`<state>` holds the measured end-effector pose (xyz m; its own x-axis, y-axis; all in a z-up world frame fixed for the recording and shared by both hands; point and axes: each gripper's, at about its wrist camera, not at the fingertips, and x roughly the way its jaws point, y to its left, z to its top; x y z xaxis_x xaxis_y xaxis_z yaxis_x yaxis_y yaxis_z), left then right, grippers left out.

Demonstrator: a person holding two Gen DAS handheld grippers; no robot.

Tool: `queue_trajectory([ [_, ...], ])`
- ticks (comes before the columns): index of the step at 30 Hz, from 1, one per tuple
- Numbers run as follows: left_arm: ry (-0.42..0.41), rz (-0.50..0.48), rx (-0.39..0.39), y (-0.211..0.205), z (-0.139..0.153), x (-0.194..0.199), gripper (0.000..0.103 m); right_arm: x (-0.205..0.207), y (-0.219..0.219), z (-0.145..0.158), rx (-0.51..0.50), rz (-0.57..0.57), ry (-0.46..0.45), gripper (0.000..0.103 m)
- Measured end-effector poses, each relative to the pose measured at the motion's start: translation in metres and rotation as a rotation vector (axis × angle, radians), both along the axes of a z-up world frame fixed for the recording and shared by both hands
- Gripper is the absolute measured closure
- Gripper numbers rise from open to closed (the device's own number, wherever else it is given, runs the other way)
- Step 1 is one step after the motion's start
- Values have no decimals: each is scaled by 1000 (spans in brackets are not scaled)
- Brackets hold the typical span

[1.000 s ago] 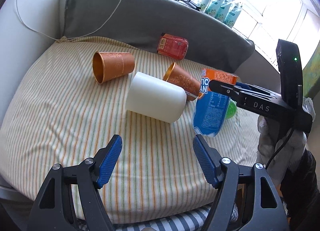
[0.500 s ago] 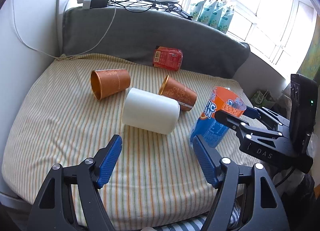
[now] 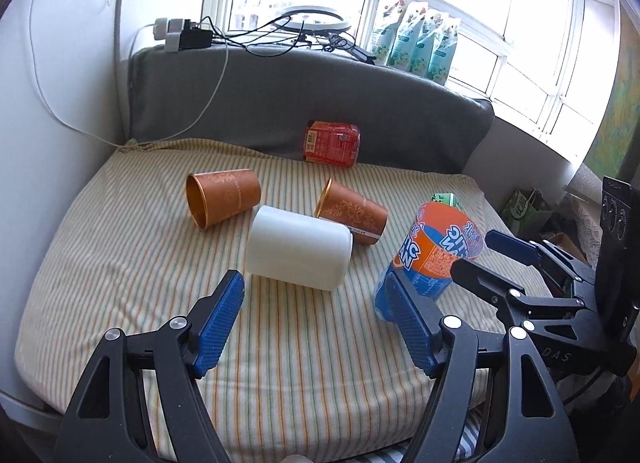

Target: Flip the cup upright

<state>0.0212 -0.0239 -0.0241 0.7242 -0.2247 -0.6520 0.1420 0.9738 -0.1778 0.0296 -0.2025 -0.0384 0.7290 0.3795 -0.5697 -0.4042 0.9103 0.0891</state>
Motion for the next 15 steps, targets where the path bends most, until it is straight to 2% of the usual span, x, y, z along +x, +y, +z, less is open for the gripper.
queue_trajectory([
  [3, -45, 2, 23, -5, 4, -6, 30, -15, -6, 4, 21, -23, -25, 21],
  [5, -78, 7, 30, -6, 8, -11, 30, -26, -13, 8, 44, -50, -45, 15],
  [9, -147, 24, 45, -8, 15, -22, 30, -50, -26, 19, 46, -145, -123, 12],
  [12, -201, 35, 51, -9, 20, -31, 29, -64, -34, 25, 29, -214, -170, 1],
  [15, -264, 68, 62, -8, 25, -41, 22, -75, -41, 30, 16, -291, -214, 0],
])
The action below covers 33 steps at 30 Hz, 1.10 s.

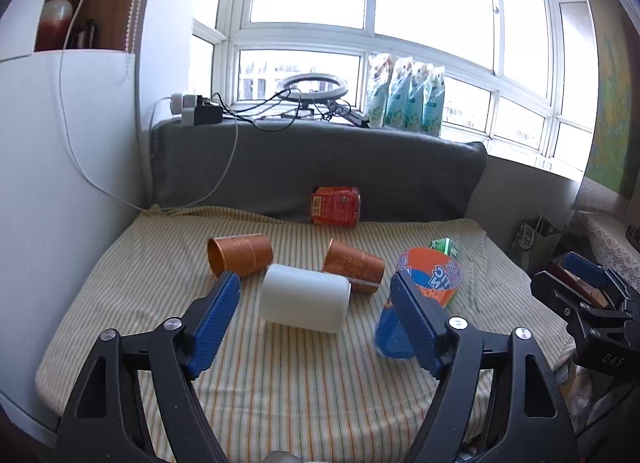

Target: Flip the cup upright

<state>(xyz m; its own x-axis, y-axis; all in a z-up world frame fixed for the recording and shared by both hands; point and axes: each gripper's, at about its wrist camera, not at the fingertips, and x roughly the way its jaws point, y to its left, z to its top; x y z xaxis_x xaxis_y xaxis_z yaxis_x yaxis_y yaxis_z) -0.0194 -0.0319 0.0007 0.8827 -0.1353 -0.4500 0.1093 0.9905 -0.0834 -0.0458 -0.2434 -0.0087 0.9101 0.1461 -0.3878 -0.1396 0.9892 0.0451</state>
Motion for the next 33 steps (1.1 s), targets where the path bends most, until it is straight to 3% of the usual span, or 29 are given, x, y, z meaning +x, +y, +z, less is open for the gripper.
queue_trajectory([
  [9, -100, 31, 36, 1, 11, -19, 18, -11, -14, 6, -21, -95, -51, 0],
  [33, -93, 29, 39, -2, 12, -23, 18, -14, -16, 7, -10, -122, -61, 0],
])
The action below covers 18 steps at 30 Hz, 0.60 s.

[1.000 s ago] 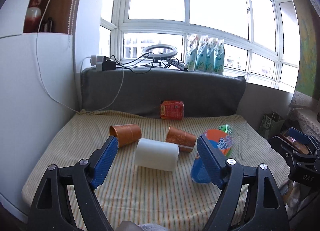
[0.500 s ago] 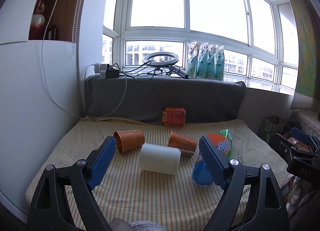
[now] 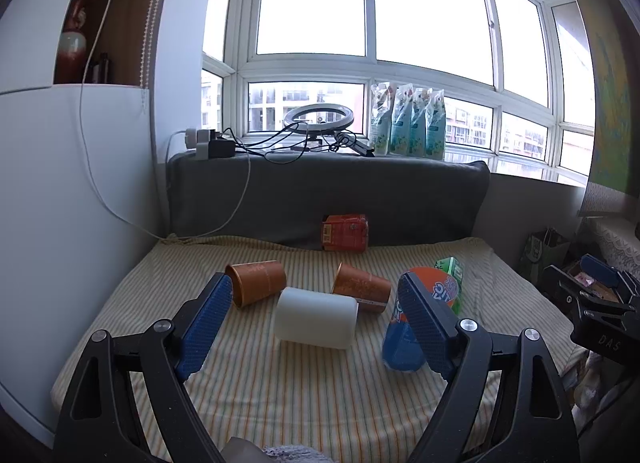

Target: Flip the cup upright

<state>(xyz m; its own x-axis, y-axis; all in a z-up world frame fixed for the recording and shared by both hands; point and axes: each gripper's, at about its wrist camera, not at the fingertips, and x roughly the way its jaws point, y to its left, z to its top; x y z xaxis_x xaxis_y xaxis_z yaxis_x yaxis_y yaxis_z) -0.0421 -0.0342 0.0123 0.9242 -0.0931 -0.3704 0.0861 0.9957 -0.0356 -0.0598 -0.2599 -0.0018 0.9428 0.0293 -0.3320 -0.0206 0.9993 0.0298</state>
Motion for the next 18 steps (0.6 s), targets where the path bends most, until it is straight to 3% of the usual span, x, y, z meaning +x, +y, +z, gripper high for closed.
queue_trajectory([
  [18, 2, 14, 1, 0, -1, 3, 18, 2, 1, -3, -5, 5, 16, 0],
])
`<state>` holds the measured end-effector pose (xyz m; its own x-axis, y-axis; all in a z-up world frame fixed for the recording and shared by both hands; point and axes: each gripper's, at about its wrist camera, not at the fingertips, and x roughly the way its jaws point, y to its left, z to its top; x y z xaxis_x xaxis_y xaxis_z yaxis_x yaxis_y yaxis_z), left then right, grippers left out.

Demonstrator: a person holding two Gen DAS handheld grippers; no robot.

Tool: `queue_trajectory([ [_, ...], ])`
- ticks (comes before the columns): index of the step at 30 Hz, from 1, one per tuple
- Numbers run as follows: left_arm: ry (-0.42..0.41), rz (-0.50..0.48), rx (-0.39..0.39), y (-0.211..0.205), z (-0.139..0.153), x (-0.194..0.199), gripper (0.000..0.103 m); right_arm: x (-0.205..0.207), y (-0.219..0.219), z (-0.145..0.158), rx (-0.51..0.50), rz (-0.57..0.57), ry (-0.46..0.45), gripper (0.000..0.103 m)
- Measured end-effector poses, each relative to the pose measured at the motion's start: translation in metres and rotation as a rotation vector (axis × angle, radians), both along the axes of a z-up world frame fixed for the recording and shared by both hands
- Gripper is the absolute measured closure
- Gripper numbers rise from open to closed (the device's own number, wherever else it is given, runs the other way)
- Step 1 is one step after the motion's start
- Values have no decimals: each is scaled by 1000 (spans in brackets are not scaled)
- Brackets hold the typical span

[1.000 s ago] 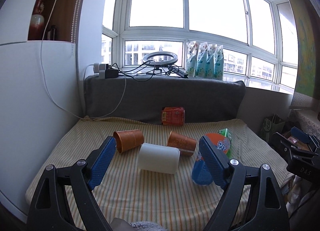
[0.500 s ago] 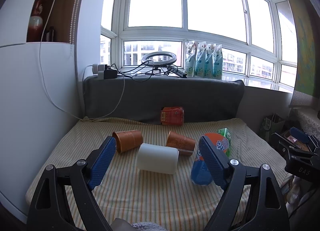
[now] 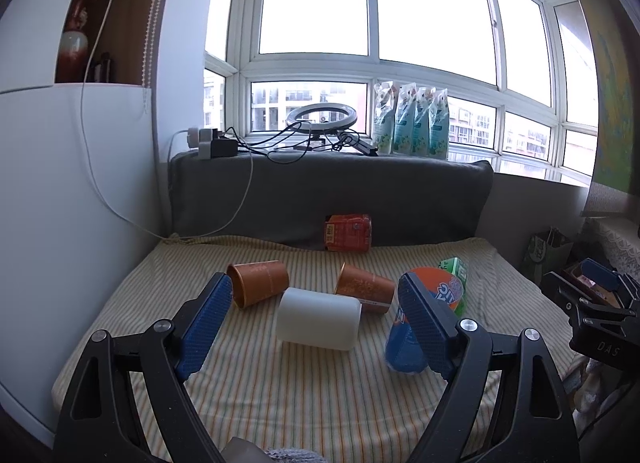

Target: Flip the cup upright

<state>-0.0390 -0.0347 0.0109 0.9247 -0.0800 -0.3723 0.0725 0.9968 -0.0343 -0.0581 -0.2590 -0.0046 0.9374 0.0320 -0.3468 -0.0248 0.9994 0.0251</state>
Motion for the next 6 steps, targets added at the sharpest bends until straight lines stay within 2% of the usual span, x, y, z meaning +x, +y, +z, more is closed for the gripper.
queue_trajectory([
  [6, -6, -2, 15, -2, -2, 0, 18, 1, 0, -1, 0, 2, 3, 0],
])
